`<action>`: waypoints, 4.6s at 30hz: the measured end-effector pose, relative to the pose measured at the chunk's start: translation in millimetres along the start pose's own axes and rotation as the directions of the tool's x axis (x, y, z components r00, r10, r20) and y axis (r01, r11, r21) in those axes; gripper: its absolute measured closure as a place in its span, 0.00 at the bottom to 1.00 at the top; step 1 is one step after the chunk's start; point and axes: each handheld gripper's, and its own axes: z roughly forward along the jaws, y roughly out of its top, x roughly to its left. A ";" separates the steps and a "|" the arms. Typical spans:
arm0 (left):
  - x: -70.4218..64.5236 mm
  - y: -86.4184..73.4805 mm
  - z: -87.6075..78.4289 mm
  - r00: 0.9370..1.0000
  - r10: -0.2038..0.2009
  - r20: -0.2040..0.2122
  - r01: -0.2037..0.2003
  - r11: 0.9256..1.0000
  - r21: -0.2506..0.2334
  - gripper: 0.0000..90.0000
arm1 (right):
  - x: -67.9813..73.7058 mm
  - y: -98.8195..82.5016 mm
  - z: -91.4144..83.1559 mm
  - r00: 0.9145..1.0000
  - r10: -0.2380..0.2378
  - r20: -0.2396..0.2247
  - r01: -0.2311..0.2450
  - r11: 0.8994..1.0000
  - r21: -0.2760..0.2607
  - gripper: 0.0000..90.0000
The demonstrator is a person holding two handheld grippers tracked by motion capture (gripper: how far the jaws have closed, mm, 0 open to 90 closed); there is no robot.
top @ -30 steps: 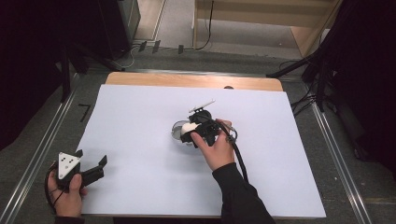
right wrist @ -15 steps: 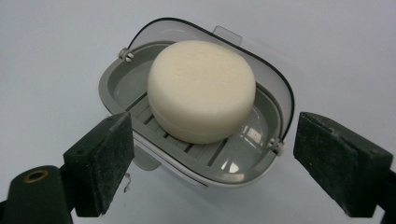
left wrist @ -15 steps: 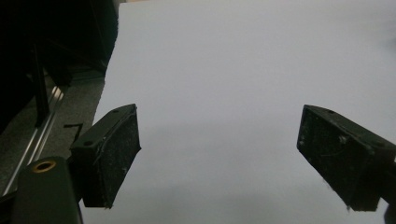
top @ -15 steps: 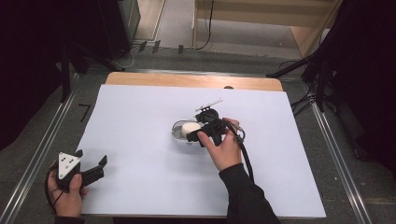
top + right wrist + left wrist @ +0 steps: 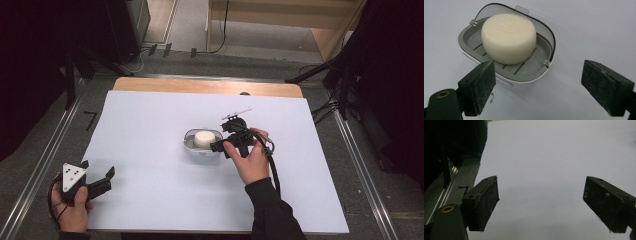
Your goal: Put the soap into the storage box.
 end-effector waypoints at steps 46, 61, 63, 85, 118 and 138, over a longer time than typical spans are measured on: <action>-0.1 -0.1 -0.3 1.000 0.002 -0.004 -0.002 1.000 0.000 0.15 | -84.8 -67.5 -19.0 0.988 0.138 0.063 -0.136 0.990 -0.039 0.14; 0.0 -0.2 -0.3 1.000 -0.001 -0.004 0.001 1.000 -0.003 0.15 | -112.5 -101.3 -31.8 0.978 0.183 0.104 -0.175 0.981 -0.079 0.14; 0.0 -0.1 -0.3 1.000 0.000 -0.004 0.000 1.000 -0.001 0.15 | -117.3 -106.5 -33.0 0.975 0.193 0.107 -0.185 0.979 -0.084 0.14; 0.4 -0.2 -0.4 1.000 -0.003 0.003 0.003 1.000 -0.004 0.15 | -157.2 -161.2 -55.0 0.953 0.260 0.155 -0.241 0.961 -0.132 0.14; 0.4 -0.2 -0.4 1.000 -0.002 0.001 0.002 1.000 -0.003 0.15 | -196.2 -226.1 -85.2 0.973 0.216 0.079 -0.198 0.962 -0.191 0.00; 0.3 -0.1 -0.1 1.000 -0.002 0.000 0.002 1.000 -0.001 0.15 | -212.5 -255.5 -92.5 0.970 0.225 0.087 -0.185 0.925 -0.333 0.14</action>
